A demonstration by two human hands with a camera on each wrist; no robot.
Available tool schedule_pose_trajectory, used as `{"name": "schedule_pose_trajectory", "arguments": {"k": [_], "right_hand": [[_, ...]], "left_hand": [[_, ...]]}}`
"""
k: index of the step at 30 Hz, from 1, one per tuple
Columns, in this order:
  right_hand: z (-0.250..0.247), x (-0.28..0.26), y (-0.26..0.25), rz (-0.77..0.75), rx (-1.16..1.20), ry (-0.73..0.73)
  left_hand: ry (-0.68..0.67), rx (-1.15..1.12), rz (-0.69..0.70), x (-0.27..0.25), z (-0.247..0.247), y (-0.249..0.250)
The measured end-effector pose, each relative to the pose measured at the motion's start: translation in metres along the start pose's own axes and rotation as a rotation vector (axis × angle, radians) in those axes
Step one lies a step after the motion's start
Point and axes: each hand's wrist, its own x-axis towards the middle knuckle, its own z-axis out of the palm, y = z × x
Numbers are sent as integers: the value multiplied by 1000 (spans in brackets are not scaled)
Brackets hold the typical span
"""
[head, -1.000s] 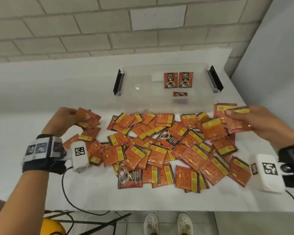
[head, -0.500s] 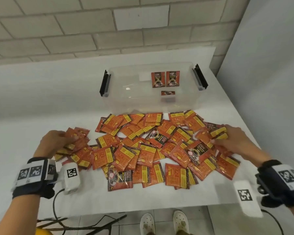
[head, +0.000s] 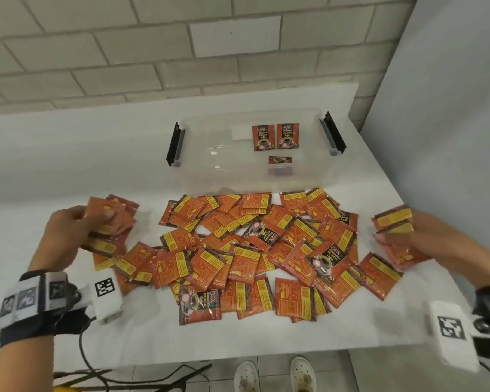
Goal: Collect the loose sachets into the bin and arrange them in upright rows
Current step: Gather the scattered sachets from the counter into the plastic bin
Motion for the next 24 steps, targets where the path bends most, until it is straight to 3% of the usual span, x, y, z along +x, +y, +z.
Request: {"name": "schedule_pose_trajectory", "arguments": {"k": [2, 4, 6, 11, 15, 19, 24], "right_hand": [[0, -21, 12, 17, -71, -100], [11, -33, 28, 32, -284, -125], [25, -37, 43, 37, -477, -97], [42, -32, 53, 17, -571, 46], [27, -25, 40, 63, -391, 69], [11, -18, 14, -15, -121, 137], [40, 7, -8, -39, -63, -34]], "left_hand": [[-29, -92, -49, -2, -10, -4], [-75, -152, -124, -6, -16, -11], [-89, -123, -167, -13, -14, -23], [12, 120, -168, -27, 2, -50], [2, 85, -180, -32, 9, -40], [-22, 6, -255, -26, 11, -38], [-27, -82, -291, -26, 14, -29]]}}
